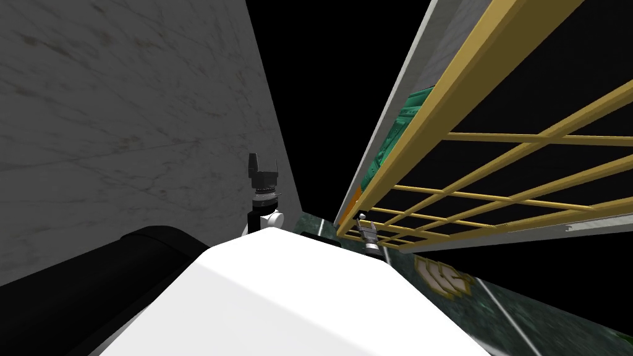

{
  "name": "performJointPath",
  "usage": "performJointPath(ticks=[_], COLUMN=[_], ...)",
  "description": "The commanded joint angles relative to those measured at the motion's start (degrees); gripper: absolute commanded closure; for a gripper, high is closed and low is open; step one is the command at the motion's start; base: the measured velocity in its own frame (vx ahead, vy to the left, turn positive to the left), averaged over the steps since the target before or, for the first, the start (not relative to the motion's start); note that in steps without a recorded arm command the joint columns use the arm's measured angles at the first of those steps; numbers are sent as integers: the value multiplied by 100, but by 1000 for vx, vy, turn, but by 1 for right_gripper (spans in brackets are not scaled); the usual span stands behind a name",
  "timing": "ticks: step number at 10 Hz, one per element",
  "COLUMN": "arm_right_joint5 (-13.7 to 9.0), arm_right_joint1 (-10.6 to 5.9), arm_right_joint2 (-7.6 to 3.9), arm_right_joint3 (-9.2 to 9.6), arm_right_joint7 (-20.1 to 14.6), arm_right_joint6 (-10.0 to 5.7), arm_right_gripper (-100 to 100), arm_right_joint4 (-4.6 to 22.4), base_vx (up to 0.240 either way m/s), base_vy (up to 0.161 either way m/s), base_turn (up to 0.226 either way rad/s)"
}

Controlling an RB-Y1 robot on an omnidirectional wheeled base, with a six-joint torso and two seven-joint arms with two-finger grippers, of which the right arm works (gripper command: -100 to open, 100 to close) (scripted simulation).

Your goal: Pull the door open

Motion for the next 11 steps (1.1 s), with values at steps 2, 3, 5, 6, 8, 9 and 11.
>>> performJointPath(ticks=[2, 3, 5, 6, 8, 9, 11], arm_right_joint5=[8, 0, 0, 0, 0, 0, -105], arm_right_joint1=[-66, -68, -68, -68, -68, -68, -79], arm_right_joint2=[81, 52, 52, 52, 52, 52, 28], arm_right_joint3=[4, -4, -4, -4, -4, -4, 42], arm_right_joint7=[57, 50, 50, 50, 50, 50, -237], arm_right_joint6=[76, 32, 32, 32, 32, 32, 45], arm_right_gripper=[-100, -100, 100, 100, 100, 100, 100], arm_right_joint4=[-3, 39, 39, 39, 39, 39, 65], base_vx=[173, 70, -20, -19, -5, 0, -45], base_vy=[-5, -9, 5, 0, -1, 0, -17], base_turn=[32, 3, 2, 3, 0, 0, 46])
